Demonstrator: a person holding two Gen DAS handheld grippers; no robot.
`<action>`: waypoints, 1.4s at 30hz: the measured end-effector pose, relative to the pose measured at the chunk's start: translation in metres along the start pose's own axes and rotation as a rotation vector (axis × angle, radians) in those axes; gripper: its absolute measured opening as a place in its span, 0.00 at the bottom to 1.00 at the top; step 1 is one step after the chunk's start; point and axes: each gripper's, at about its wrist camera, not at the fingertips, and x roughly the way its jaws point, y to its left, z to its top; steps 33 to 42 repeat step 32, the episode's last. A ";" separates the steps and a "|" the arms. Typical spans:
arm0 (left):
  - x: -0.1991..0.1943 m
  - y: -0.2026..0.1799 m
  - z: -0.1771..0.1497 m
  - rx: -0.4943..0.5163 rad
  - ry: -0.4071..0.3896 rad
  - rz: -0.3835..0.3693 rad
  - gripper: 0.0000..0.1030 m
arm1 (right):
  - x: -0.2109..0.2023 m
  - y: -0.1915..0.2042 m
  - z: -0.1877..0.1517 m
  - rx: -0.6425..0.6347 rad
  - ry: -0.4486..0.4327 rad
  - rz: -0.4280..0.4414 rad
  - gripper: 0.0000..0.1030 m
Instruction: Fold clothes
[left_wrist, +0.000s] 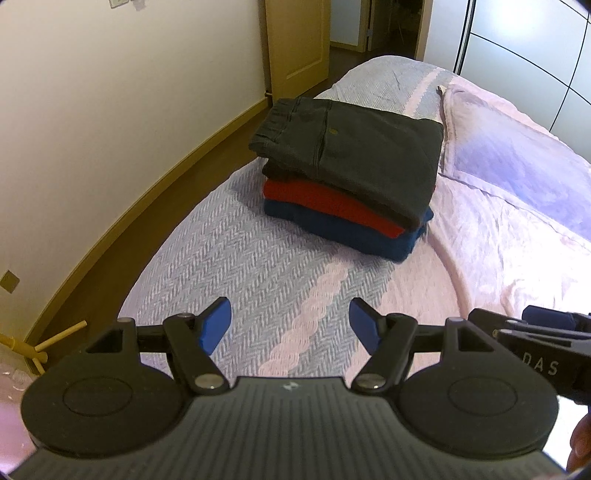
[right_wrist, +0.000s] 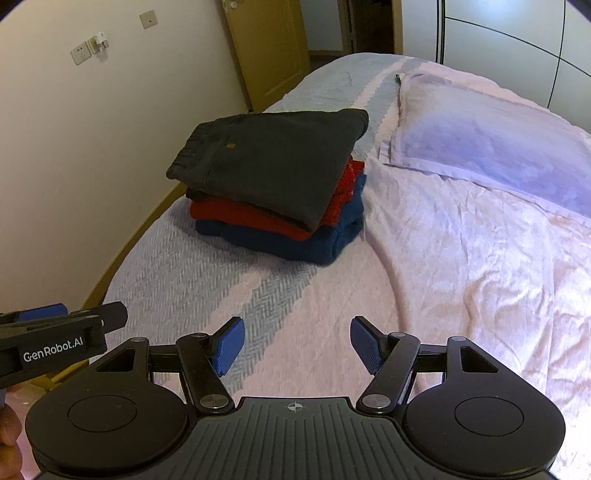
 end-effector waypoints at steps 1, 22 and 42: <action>0.003 -0.001 0.003 0.002 0.001 0.000 0.66 | 0.003 0.000 0.003 0.001 0.001 0.000 0.65; 0.047 -0.016 0.040 -0.004 0.032 -0.009 0.66 | 0.043 -0.013 0.034 -0.013 0.063 -0.023 0.65; 0.040 -0.017 0.039 -0.018 0.011 0.020 0.66 | 0.045 -0.012 0.037 -0.046 0.064 -0.014 0.65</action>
